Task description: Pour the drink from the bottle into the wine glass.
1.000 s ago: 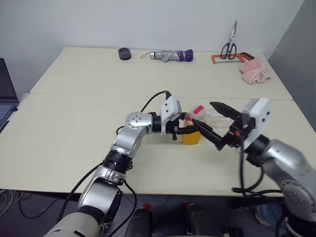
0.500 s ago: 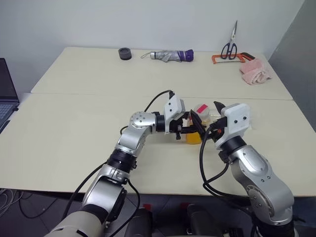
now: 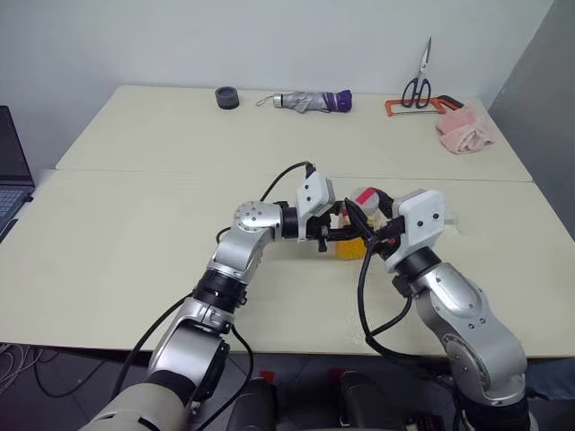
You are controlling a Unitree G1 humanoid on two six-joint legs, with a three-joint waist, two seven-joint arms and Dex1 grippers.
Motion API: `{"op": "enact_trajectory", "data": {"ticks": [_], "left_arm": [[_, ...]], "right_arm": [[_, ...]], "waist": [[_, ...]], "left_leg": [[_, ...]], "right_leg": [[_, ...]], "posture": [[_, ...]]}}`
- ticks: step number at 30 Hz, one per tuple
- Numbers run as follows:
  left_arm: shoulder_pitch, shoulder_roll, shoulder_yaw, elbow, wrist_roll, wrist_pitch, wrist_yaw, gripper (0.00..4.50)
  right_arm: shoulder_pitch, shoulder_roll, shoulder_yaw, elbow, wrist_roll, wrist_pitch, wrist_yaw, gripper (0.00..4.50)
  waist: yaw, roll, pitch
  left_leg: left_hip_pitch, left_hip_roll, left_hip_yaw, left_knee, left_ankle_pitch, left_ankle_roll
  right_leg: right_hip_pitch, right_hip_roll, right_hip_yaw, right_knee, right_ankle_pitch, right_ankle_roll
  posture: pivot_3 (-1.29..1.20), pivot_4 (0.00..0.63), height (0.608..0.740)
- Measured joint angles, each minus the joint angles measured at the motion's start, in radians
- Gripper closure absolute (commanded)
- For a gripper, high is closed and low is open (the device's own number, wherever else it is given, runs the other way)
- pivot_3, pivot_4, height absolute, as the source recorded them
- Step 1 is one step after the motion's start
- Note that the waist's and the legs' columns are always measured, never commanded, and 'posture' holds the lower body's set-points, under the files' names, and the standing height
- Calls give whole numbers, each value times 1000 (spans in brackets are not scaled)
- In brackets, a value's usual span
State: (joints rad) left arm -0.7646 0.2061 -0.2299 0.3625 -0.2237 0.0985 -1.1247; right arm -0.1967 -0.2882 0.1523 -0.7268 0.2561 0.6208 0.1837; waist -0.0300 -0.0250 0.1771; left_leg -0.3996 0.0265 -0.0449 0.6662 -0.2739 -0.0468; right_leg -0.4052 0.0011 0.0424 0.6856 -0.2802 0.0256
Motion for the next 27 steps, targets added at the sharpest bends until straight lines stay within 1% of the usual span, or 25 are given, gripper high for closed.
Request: {"op": "enact_trajectory", "data": {"ticks": [3, 5, 8, 10, 14, 17, 21, 24, 27], "left_arm": [[0, 16, 0, -1, -5, 1, -35, 2739], [0, 25, -1, -1, -10, 3, -59, 2739], [-1, 31, -4, -7, -15, 16, -91, 2739], [-4, 33, -6, -11, -18, 32, -106, 2743], [-16, 36, -8, -16, -22, 48, -122, 2756], [-16, 37, -9, -18, -22, 50, -126, 2756], [-16, 36, -10, -18, -22, 50, -122, 2756], [-15, 35, -15, -29, -21, 49, -121, 2756], [-14, 31, -21, -40, -18, 37, -117, 2757]], "right_arm": [[-48, -110, -72, 72, 105, -26, 194, 2574], [-109, -203, -114, 148, 181, -39, 348, 2574], [-197, -308, -136, 270, 264, -47, 550, 2574], [-265, -346, -134, 370, 300, -47, 666, 2574], [-360, -382, -127, 510, 358, -15, 818, 2574], [-379, -387, -121, 552, 359, -16, 861, 2574], [-373, -385, -125, 543, 360, -22, 857, 2574], [-316, -378, -155, 469, 369, -20, 807, 2574], [-238, -366, -194, 357, 377, -12, 713, 2574]], "waist": [[0, 0, 0], [0, 0, 0], [0, 0, 0], [-2, 0, 0], [0, 0, 0], [1, 0, 0], [1, 0, 0], [1, 0, 0], [2, 0, 0]], "left_leg": [[0, 0, 0, 0, 0, 0], [0, 0, 0, 0, 0, 0], [1, 0, 0, -1, 0, 0], [1, 0, 0, -1, 0, 0], [0, 0, 0, -1, 0, 0], [0, 0, 0, -1, 0, 0], [0, 0, 0, -1, 0, 0], [-1, 0, 0, -1, 0, 0], [-1, 0, -1, 0, 0, 0]], "right_leg": [[1, 0, 0, 0, 0, 0], [1, 0, 0, -1, 0, 0], [1, 0, 0, -1, 0, 0], [1, 0, 0, -2, 0, 0], [1, 0, 0, -2, 0, 0], [1, -1, 0, -3, 0, 0], [1, -1, -1, -3, 0, 0], [1, -1, -1, -3, 0, 0], [1, -2, -1, -2, 0, 0]], "posture": [[0, 150, 740], [0, 150, 740], [0, 150, 740], [0, 150, 740], [0, 150, 740], [0, 150, 740], [0, 150, 740], [0, 150, 740], [0, 150, 740]]}}
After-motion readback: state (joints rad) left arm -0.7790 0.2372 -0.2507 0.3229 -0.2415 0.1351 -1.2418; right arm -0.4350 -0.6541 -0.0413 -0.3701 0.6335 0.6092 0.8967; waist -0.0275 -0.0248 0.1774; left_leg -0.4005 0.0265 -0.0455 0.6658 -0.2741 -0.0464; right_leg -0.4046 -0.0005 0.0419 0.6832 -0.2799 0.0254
